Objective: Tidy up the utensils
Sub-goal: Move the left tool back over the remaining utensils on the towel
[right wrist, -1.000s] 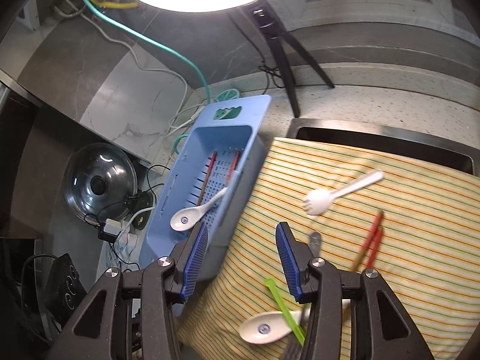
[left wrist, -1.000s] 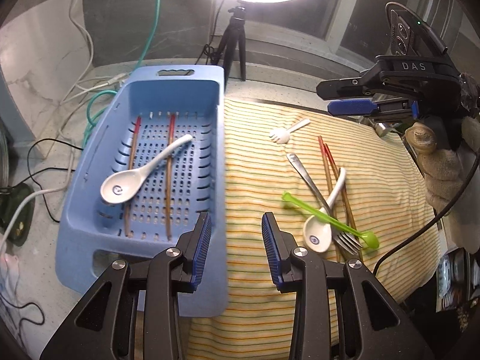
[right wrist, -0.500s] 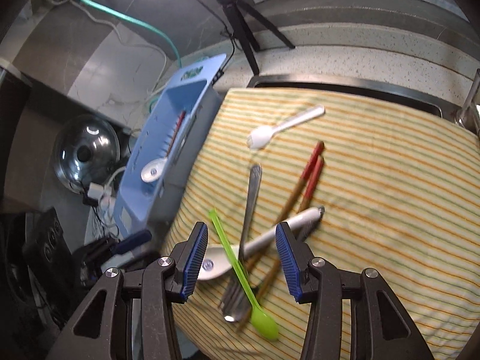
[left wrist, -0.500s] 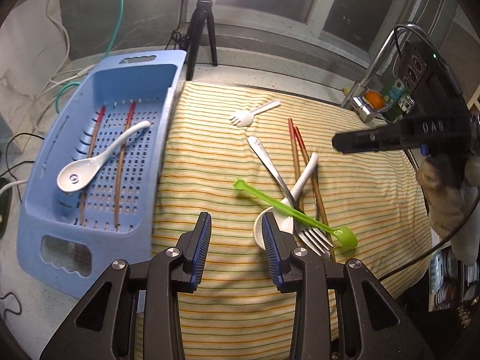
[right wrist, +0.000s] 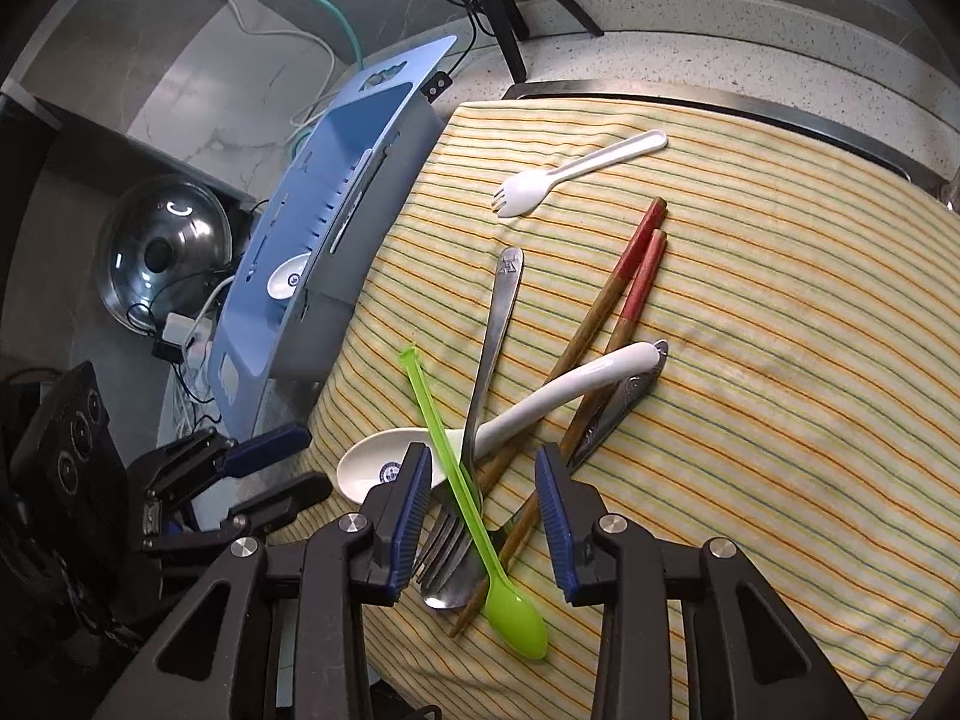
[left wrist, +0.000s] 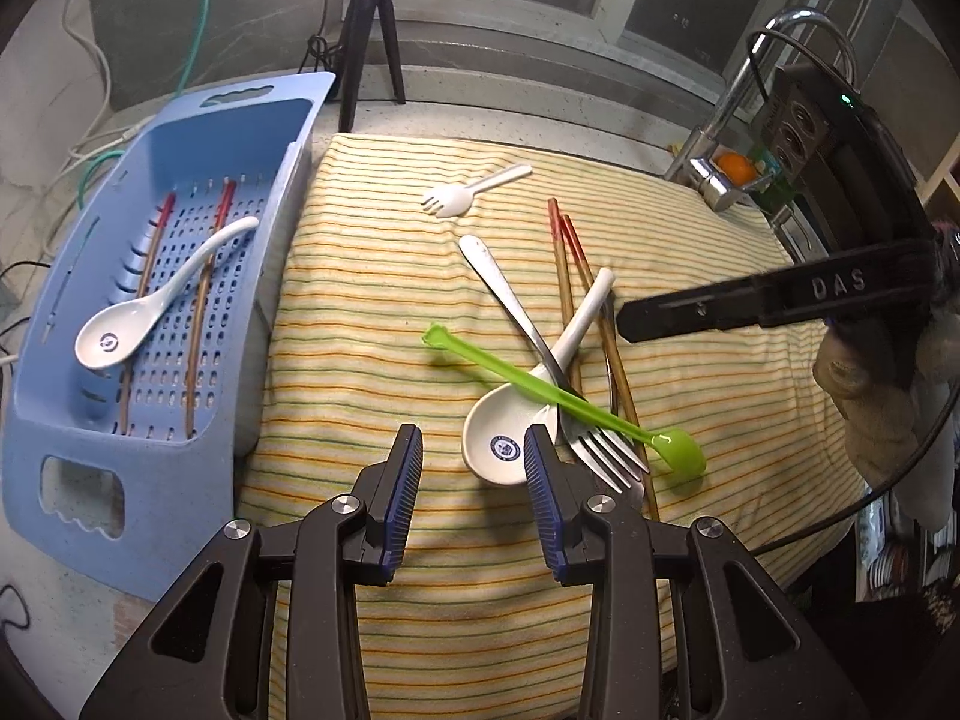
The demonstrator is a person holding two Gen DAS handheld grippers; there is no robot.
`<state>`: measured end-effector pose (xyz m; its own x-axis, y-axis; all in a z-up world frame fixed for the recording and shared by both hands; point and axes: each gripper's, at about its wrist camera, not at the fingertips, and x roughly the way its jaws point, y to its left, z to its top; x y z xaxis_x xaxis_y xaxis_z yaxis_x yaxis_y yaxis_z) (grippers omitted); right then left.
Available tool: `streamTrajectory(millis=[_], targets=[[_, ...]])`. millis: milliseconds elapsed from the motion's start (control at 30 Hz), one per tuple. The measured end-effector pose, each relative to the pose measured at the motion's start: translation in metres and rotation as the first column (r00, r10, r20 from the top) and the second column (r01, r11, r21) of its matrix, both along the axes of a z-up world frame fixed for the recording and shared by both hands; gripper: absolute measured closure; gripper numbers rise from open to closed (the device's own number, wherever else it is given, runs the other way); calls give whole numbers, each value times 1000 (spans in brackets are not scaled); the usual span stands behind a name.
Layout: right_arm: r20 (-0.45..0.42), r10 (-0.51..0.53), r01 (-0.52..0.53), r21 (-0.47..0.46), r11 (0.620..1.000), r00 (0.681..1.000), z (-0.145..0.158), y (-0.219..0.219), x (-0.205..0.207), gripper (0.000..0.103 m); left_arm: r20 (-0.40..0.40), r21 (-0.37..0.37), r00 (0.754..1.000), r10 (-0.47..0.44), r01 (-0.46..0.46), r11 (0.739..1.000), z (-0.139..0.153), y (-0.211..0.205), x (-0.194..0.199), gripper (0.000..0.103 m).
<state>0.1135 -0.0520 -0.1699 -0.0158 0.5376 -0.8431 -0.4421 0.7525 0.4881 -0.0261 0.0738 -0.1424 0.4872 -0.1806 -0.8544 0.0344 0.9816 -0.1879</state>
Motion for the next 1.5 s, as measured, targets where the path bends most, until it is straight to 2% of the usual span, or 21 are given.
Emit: streamTrajectory(millis=[33,67,200,733,1000,1267,1500], targets=[[-8,-11,11,6,1000,1000,-2,0,2,71,0,6,1000,-4,4,1000,0,-1,-1,59],[-17,-21,22,12,1000,1000,-4,0,4,71,0,11,1000,-9,9,1000,0,-1,-1,57],[-53,-46,48,35,998,998,-10,1,7,74,-8,13,1000,-18,19,1000,0,-2,-2,57],[-55,-118,121,54,991,991,-6,-16,12,77,-34,24,999,-34,35,999,-9,-3,4,57],[-15,34,-34,3,999,999,-4,4,-9,83,-28,9,1000,-13,13,1000,-7,3,5,57],[32,192,-189,-88,978,981,-11,34,-28,83,-19,14,1000,8,-8,1000,-3,11,3,57],[74,251,-234,-182,955,965,-18,46,-37,88,-15,12,1000,13,-13,1000,-2,11,1,57]])
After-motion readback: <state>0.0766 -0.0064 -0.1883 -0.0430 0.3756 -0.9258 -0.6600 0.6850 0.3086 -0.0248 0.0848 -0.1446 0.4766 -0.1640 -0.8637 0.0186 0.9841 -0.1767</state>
